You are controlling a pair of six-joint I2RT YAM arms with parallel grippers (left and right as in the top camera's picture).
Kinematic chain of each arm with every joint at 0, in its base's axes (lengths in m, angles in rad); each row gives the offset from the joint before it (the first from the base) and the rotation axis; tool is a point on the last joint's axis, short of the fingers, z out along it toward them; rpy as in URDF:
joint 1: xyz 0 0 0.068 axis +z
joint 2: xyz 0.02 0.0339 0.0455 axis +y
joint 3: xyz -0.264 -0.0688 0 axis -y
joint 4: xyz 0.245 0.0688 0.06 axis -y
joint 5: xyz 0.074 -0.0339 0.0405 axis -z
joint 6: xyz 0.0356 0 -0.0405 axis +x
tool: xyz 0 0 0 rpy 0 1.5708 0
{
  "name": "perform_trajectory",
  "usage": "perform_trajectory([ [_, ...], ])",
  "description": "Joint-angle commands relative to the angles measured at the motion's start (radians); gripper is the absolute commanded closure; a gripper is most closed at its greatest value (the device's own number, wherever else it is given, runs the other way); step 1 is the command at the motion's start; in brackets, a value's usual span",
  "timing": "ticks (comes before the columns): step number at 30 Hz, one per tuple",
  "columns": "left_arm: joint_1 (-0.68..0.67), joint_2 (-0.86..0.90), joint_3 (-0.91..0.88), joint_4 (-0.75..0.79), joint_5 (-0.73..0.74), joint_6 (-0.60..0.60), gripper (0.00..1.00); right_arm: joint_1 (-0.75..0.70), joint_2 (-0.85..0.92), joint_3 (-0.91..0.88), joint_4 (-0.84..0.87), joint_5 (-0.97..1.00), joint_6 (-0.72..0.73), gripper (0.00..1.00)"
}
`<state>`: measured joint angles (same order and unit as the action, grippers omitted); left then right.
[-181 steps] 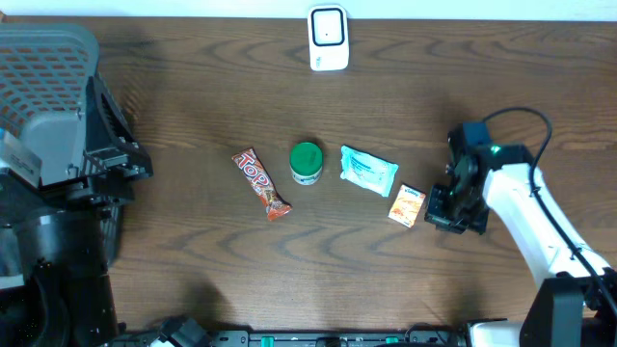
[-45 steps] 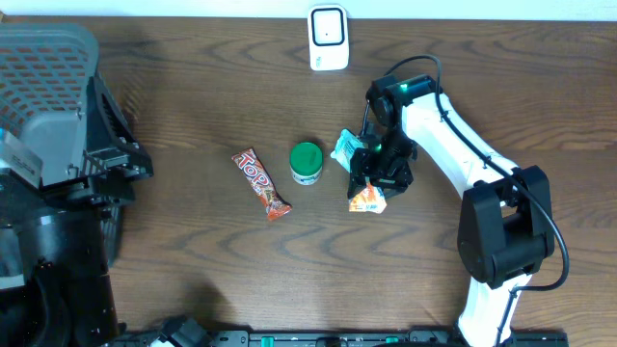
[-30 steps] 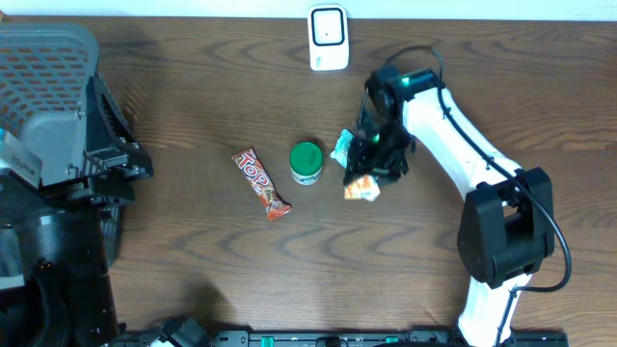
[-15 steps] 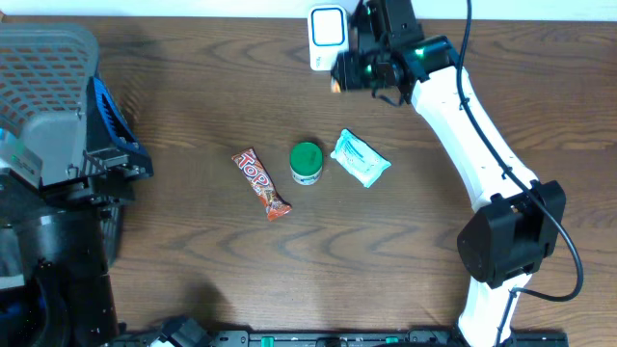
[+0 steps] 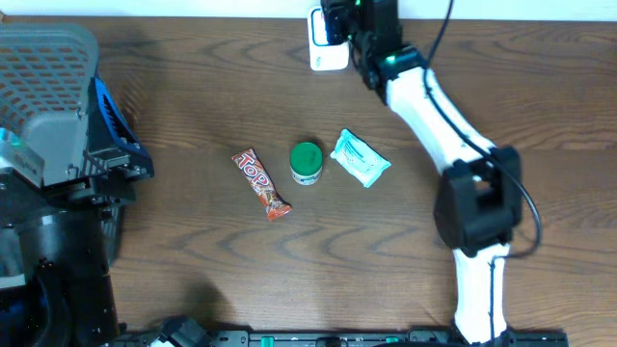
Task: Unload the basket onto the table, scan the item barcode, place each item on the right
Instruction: 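Hold the Kleenex pack in front of the white scanner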
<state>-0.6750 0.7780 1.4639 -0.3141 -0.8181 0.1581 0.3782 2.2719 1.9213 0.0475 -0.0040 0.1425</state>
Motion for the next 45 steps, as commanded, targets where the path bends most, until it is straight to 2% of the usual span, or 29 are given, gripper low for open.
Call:
perform_trajectory([
  [1,0.003,-0.005,-0.007,0.001,-0.006,0.014,0.02,0.008,0.087,-0.007,0.109,0.034,-0.047,0.59],
  [5,0.003,-0.005,-0.007,0.001,-0.006,0.014,0.02,0.002,0.185,-0.007,0.317,0.051,-0.047,0.59],
  [9,0.003,-0.005,-0.007,0.001,-0.006,0.014,0.02,0.000,0.261,-0.006,0.438,0.057,-0.040,0.64],
  [13,0.003,-0.005,-0.007,0.001,-0.006,0.014,0.02,0.002,0.311,-0.006,0.490,0.061,-0.024,0.59],
  [20,0.003,-0.005,-0.007,0.001,-0.006,0.014,0.02,-0.005,0.272,-0.005,0.479,0.098,-0.024,0.59],
  [23,0.003,-0.005,-0.007,0.001,-0.006,0.013,0.02,-0.014,0.182,-0.005,0.332,0.105,-0.024,0.60],
  [26,0.003,-0.005,-0.007,0.001,-0.006,0.014,0.02,-0.040,0.056,-0.005,0.056,0.140,-0.024,0.61],
  [32,0.003,-0.005,-0.007,0.001,-0.006,0.014,0.02,-0.145,-0.160,-0.005,-0.497,0.441,-0.025,0.59],
  [36,0.003,-0.005,-0.007,0.001,-0.006,0.014,0.02,-0.266,-0.218,-0.005,-0.784,0.561,-0.024,0.61],
  [39,0.003,-0.005,-0.007,0.001,-0.006,0.014,0.02,-0.381,-0.216,-0.006,-0.933,0.559,-0.016,0.67],
  [42,0.003,-0.005,-0.007,0.001,-0.006,0.013,0.02,-0.514,-0.190,-0.008,-1.024,0.559,0.063,0.71],
  [44,0.003,-0.005,-0.007,0.001,-0.006,0.014,0.02,-0.593,-0.167,-0.009,-1.035,0.539,0.098,0.66],
  [45,0.003,-0.005,-0.007,0.001,-0.006,0.014,0.02,-0.636,-0.150,-0.010,-1.029,0.507,0.100,0.58],
])
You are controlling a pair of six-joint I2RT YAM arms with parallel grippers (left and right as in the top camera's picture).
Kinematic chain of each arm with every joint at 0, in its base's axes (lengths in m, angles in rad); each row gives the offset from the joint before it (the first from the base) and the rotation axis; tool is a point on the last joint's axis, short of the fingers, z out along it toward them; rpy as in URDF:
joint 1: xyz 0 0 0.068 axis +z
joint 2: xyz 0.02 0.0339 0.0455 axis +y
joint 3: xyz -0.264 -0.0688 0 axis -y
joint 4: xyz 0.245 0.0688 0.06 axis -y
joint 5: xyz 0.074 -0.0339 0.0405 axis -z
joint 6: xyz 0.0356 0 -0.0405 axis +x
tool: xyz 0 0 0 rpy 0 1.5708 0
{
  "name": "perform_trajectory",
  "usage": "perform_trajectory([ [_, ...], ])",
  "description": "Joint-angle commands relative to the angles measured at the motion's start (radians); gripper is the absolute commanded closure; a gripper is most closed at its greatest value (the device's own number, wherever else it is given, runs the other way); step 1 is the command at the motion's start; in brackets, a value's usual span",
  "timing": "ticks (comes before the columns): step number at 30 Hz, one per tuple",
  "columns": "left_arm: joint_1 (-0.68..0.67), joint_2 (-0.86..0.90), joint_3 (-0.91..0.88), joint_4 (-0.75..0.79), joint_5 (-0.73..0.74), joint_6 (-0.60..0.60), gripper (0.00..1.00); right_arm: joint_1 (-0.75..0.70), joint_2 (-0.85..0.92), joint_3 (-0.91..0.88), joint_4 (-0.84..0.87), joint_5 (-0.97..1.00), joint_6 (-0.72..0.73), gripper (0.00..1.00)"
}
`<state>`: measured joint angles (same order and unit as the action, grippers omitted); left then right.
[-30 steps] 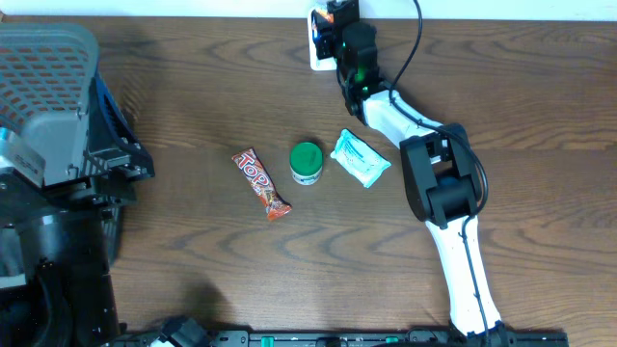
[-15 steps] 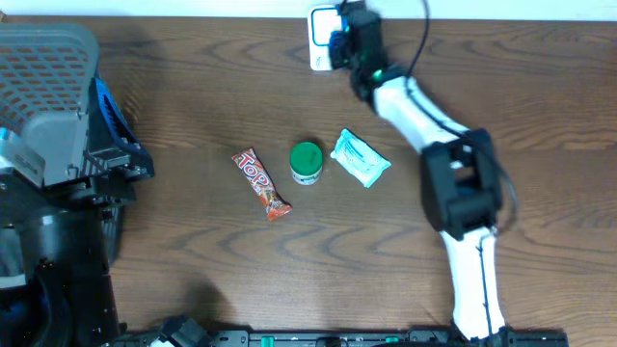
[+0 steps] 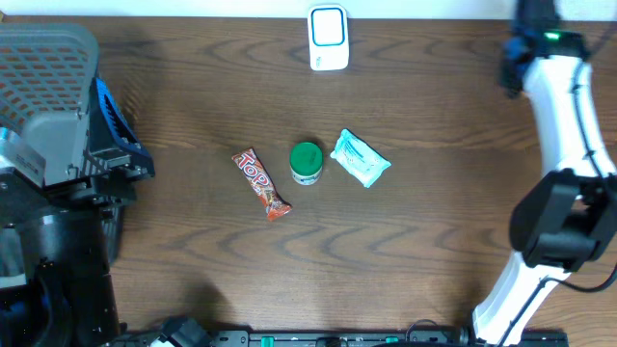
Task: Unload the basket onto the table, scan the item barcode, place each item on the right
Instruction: 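Hold the Kleenex pack in front of the white scanner, then carry the Kleenex pack to the table's right edge and release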
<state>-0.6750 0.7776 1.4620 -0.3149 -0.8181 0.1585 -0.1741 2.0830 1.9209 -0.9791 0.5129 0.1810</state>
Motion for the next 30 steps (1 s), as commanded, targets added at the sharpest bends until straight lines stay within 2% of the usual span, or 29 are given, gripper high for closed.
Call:
perform_trajectory([
  [1,0.003,-0.004,-0.005,0.002,-0.006,0.013,0.02,-0.119,0.053,-0.009,0.003,-0.043,0.062,0.52],
  [2,0.003,-0.004,-0.005,0.002,-0.006,0.013,0.02,-0.152,0.070,-0.009,0.010,-0.072,0.062,0.51],
  [4,0.003,-0.004,-0.005,0.002,-0.006,0.013,0.02,-0.212,0.102,-0.010,0.018,-0.131,0.062,0.56],
  [6,0.003,-0.004,-0.005,0.002,-0.006,0.013,0.02,-0.268,0.138,-0.010,0.022,-0.183,0.062,0.57],
  [7,0.003,-0.004,-0.005,0.002,-0.006,0.013,0.02,-0.299,0.159,-0.010,0.022,-0.202,0.070,0.53],
  [10,0.003,-0.004,-0.005,0.002,-0.006,0.013,0.02,-0.361,0.200,-0.010,0.018,-0.216,0.078,0.32],
  [12,0.003,-0.004,-0.005,0.002,-0.006,0.013,0.02,-0.397,0.208,-0.010,0.006,-0.224,0.102,0.29],
  [15,0.003,-0.004,-0.005,0.002,-0.006,0.013,0.02,-0.436,0.186,-0.010,-0.006,-0.266,0.107,0.08],
  [17,0.003,-0.004,-0.005,0.002,-0.006,0.013,0.02,-0.444,0.155,-0.010,-0.019,-0.293,0.107,0.01],
  [24,0.003,-0.004,-0.005,0.002,-0.006,0.013,0.02,-0.388,-0.008,-0.010,-0.064,-0.423,0.114,0.01],
  [30,0.003,-0.004,-0.005,0.002,-0.006,0.013,0.03,-0.234,-0.108,-0.010,-0.179,-0.538,0.193,0.01],
])
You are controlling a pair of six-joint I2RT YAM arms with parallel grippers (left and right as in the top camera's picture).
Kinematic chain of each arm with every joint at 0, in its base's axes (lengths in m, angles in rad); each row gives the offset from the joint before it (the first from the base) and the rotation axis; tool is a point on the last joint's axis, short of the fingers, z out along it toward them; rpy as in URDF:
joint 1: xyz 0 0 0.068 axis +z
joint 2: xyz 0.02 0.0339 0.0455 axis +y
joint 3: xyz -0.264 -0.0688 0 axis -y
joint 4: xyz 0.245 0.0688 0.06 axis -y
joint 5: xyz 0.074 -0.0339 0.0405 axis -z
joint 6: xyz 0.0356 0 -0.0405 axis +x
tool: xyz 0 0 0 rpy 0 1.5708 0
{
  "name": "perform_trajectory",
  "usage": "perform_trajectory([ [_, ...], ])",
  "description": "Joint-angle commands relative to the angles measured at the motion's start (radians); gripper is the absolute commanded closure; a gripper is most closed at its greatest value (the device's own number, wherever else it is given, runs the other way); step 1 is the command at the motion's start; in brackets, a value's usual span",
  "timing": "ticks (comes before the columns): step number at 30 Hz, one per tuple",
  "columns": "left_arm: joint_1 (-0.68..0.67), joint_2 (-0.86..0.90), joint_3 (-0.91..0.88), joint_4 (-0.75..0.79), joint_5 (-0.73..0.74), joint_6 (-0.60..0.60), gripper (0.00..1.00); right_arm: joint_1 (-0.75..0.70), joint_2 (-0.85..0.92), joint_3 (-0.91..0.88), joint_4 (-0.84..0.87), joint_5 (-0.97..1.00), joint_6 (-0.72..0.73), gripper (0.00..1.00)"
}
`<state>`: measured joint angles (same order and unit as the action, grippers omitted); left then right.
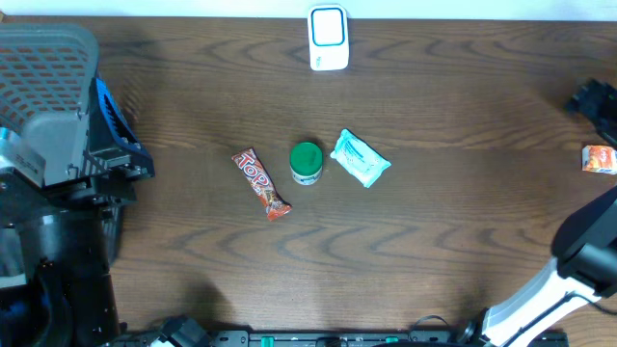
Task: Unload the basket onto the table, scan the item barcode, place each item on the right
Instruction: 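Carry the Kleenex pack to the table's right edge and release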
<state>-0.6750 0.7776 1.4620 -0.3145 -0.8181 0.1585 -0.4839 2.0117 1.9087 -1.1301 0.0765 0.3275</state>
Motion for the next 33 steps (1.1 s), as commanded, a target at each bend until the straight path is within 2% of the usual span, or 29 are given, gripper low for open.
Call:
perform_trajectory([
  [1,0.003,-0.004,-0.005,0.001,-0.006,0.013,0.02,0.109,-0.045,0.002,-0.048,-0.117,0.047,0.01],
  [6,0.003,-0.004,-0.005,0.001,-0.006,0.013,0.02,0.294,-0.060,0.002,-0.148,-0.066,0.037,0.01],
  [12,0.003,-0.004,-0.005,0.001,-0.006,0.013,0.02,0.502,-0.075,0.002,-0.252,-0.063,-0.052,0.01],
  [19,0.003,-0.004,-0.005,0.001,-0.006,0.013,0.02,0.699,-0.189,0.002,-0.276,-0.042,-0.113,0.01],
  [23,0.003,-0.004,-0.005,0.001,-0.006,0.013,0.02,0.837,-0.279,-0.021,-0.269,0.074,-0.127,0.01],
  [28,0.003,-0.004,-0.005,0.001,-0.006,0.013,0.02,1.048,-0.351,-0.179,-0.249,0.266,-0.095,0.01],
  [33,0.003,-0.004,-0.005,0.001,-0.006,0.013,0.02,1.188,-0.351,-0.416,-0.059,0.353,-0.083,0.01],
])
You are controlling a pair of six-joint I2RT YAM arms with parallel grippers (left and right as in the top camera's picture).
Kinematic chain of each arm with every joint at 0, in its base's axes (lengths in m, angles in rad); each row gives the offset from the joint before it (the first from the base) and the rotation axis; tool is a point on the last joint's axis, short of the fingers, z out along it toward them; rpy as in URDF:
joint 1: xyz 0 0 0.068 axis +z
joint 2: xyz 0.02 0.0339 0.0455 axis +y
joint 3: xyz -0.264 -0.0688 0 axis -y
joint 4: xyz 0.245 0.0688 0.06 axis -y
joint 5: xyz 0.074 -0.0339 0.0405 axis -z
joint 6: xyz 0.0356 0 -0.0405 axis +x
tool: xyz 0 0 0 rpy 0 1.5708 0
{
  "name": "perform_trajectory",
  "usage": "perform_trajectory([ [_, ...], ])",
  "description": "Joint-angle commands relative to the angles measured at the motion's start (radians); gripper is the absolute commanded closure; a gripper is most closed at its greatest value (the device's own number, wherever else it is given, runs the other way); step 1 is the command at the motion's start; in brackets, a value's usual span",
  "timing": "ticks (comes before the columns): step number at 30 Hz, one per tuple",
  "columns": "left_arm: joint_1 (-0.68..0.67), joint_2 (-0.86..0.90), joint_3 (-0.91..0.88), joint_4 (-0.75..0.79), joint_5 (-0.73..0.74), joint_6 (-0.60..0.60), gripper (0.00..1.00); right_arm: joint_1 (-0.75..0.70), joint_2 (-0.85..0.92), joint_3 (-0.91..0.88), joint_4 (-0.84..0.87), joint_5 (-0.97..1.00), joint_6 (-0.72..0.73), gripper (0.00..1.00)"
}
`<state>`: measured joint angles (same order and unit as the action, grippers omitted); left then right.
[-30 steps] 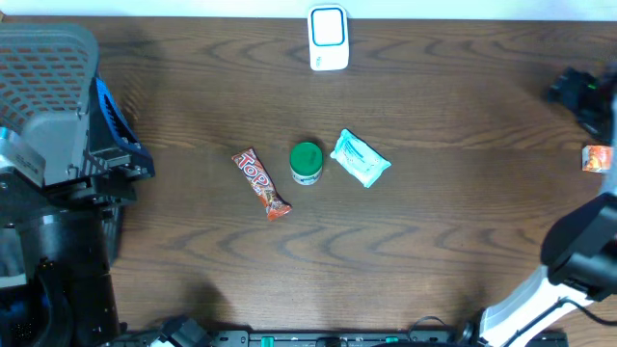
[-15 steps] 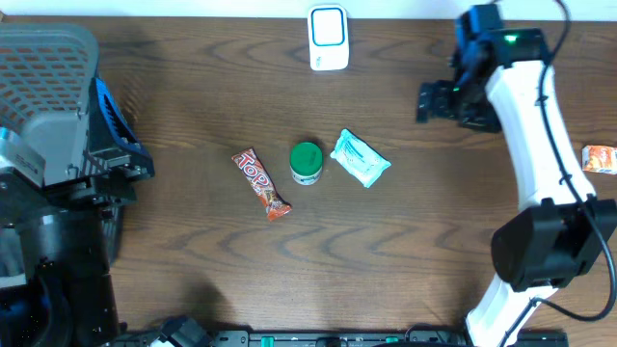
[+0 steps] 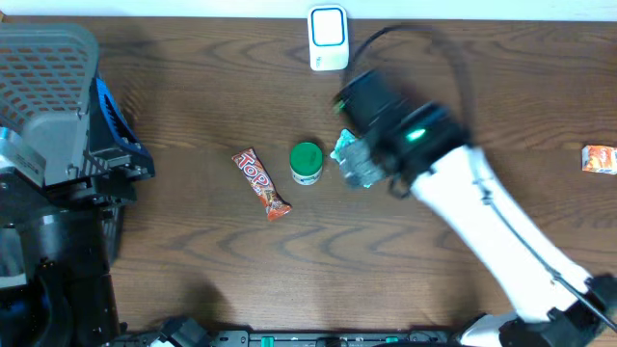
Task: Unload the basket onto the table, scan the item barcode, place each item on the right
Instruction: 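Carry the Kleenex pack to the table's right edge and release, then move the right gripper over the teal tissue pack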
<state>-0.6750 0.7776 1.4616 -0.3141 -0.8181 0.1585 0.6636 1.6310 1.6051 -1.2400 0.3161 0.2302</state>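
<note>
A white barcode scanner (image 3: 328, 40) stands at the table's far edge. In the middle lie a red candy bar (image 3: 261, 183), a green-lidded jar (image 3: 307, 162) and a teal packet (image 3: 343, 150). My right arm reaches in from the lower right, blurred by motion. Its gripper (image 3: 361, 168) is over the teal packet and hides most of it. Whether the fingers are open or closed on the packet cannot be made out. A small orange packet (image 3: 600, 159) lies at the right edge. My left arm (image 3: 58, 241) sits folded at the left, its fingers not discernible.
A grey mesh basket (image 3: 43, 67) with a blue part beside it stands at the far left, above the left arm's base. A dark cable loops from the right arm toward the scanner.
My right arm was at the far right edge next to the orange packet. Now it is over the teal packet in the middle. The orange packet stays where it lay.
My right gripper was first at the scanner at the table's far edge. Then it was near the far right corner. Then it was at the right edge with an orange packet lying on the table beside it. Now it is over the teal packet.
</note>
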Motion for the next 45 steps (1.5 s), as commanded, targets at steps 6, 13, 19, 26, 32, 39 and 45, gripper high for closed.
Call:
perform_trajectory([
  [6,0.003,-0.004,-0.005,0.001,-0.006,0.013,0.02,0.075,0.072,-0.360,0.345,0.146,-0.171,0.10],
  [13,0.003,-0.004,-0.005,0.001,-0.006,0.013,0.02,0.060,0.099,-0.435,0.617,0.206,-0.292,0.11],
  [19,0.003,-0.004,-0.005,0.001,-0.006,0.013,0.02,0.037,0.182,-0.437,0.664,0.199,-0.299,0.13],
  [26,0.003,-0.004,-0.005,0.001,-0.006,0.013,0.02,0.048,0.298,-0.437,0.665,0.198,-0.300,0.15],
  [32,0.003,-0.004,-0.005,0.001,-0.006,0.013,0.02,0.037,0.378,-0.437,0.704,0.198,-0.335,0.15],
  [39,0.003,-0.004,-0.005,0.001,-0.006,0.013,0.02,0.027,0.472,-0.436,0.768,0.182,-0.385,0.63],
  [45,0.003,-0.004,-0.005,0.001,-0.006,0.013,0.02,0.024,0.487,-0.435,0.740,0.113,-0.329,0.99],
])
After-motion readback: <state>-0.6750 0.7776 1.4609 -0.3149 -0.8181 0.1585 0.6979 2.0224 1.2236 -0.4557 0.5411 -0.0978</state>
